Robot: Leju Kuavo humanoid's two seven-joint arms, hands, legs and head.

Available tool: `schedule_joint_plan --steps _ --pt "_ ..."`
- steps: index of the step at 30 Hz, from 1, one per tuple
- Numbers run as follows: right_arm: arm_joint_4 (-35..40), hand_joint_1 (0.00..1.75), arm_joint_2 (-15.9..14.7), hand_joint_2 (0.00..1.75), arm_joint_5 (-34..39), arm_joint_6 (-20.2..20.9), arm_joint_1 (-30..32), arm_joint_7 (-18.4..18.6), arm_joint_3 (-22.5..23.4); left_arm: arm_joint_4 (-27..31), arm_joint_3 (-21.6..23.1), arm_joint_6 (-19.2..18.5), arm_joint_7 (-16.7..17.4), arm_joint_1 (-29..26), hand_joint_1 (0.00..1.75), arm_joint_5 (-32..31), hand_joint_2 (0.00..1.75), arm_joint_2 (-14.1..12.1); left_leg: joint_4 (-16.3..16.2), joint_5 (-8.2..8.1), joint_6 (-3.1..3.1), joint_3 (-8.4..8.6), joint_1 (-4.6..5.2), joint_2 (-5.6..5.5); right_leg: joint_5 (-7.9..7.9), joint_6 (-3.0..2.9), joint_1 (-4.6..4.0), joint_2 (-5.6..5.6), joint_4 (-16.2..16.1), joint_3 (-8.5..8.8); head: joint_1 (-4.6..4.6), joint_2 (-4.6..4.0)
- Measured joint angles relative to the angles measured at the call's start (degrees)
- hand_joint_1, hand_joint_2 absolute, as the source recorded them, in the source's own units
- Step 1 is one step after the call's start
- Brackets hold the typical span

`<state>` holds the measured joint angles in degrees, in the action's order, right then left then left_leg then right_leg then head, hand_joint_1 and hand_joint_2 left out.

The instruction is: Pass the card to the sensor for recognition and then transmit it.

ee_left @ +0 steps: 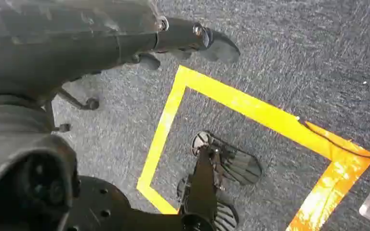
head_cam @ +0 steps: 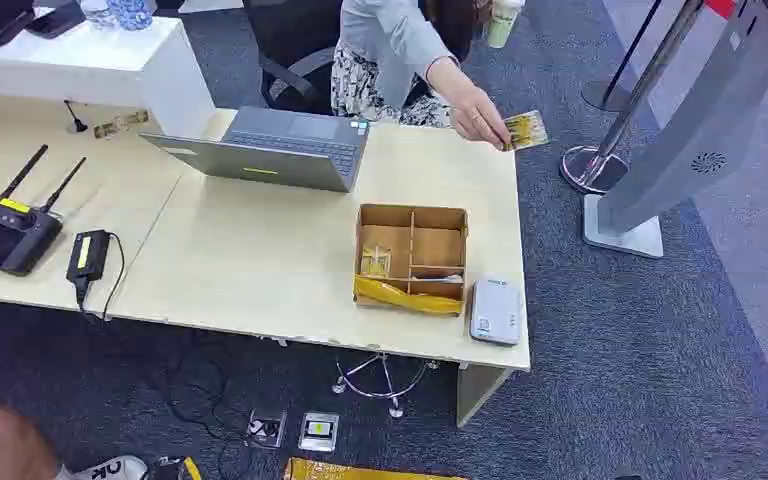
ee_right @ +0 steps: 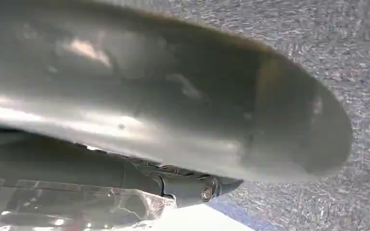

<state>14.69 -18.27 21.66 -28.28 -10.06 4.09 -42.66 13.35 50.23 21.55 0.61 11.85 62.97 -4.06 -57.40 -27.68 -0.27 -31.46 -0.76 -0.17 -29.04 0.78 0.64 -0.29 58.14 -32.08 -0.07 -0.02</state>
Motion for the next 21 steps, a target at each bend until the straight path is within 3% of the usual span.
schedule_joint_plan --steps 1,2,7,11,15,18,21 --pt "0.00 0.00 -0.50 0.00 0.81 -0.57 -0.25 -0.57 0.02 0.00 0.00 -0.30 0.26 0.01 0.00 -0.22 0.00 -0.02 0.00 0.00 0.00 -0.01 0.01 0.00 0.00 0.00 0.01 0.00 0.00 0.01 0.00 0.00" --pt "0.00 0.00 -1.29 1.75 1.18 -0.83 -0.84 -0.97 0.02 0.00 0.00 -0.50 0.51 0.03 0.00 -0.31 0.00 -0.02 0.00 0.00 0.00 -0.01 0.02 0.00 0.01 0.01 0.02 0.01 0.00 0.02 0.00 0.00" --pt "0.26 0.00 -5.65 1.75 1.66 -2.74 -5.88 -7.22 0.18 0.00 0.00 -0.48 0.50 0.07 0.00 -0.22 0.00 -0.11 0.00 0.03 0.05 0.01 0.16 0.09 0.11 0.13 0.17 0.06 0.01 0.01 -0.02 0.00" --pt "2.22 0.00 -9.96 1.75 -2.69 -4.48 -11.61 -6.94 0.39 0.00 0.00 -0.46 0.48 0.13 0.00 -0.22 0.00 -0.18 -0.02 0.15 0.23 -0.01 0.21 0.08 0.17 0.22 0.21 0.05 0.01 0.01 0.02 0.00" --pt "9.03 0.00 -14.59 1.75 -16.15 -7.91 -16.44 0.46 0.42 0.00 0.20 -0.61 0.50 0.44 0.00 -1.00 0.00 -0.13 -0.01 0.21 0.31 -0.08 0.27 0.01 0.22 0.28 0.26 -0.04 0.04 0.05 0.02 0.00" --pt "18.95 0.00 -17.81 1.75 -29.72 -6.95 -19.50 8.27 0.59 0.00 0.24 -0.50 0.68 0.95 0.00 -1.16 0.00 -0.09 -0.01 0.22 0.32 -0.05 0.26 0.01 0.26 0.27 0.25 -0.02 0.05 0.06 0.00 0.00" --pt "29.43 0.00 -18.80 1.75 -40.57 -5.11 -21.66 11.67 1.05 0.00 0.46 -0.48 1.14 1.35 0.00 -1.53 0.00 0.09 -0.01 0.25 0.29 -0.03 0.25 0.02 0.26 0.27 0.24 -0.03 0.07 0.07 -0.02 0.00"
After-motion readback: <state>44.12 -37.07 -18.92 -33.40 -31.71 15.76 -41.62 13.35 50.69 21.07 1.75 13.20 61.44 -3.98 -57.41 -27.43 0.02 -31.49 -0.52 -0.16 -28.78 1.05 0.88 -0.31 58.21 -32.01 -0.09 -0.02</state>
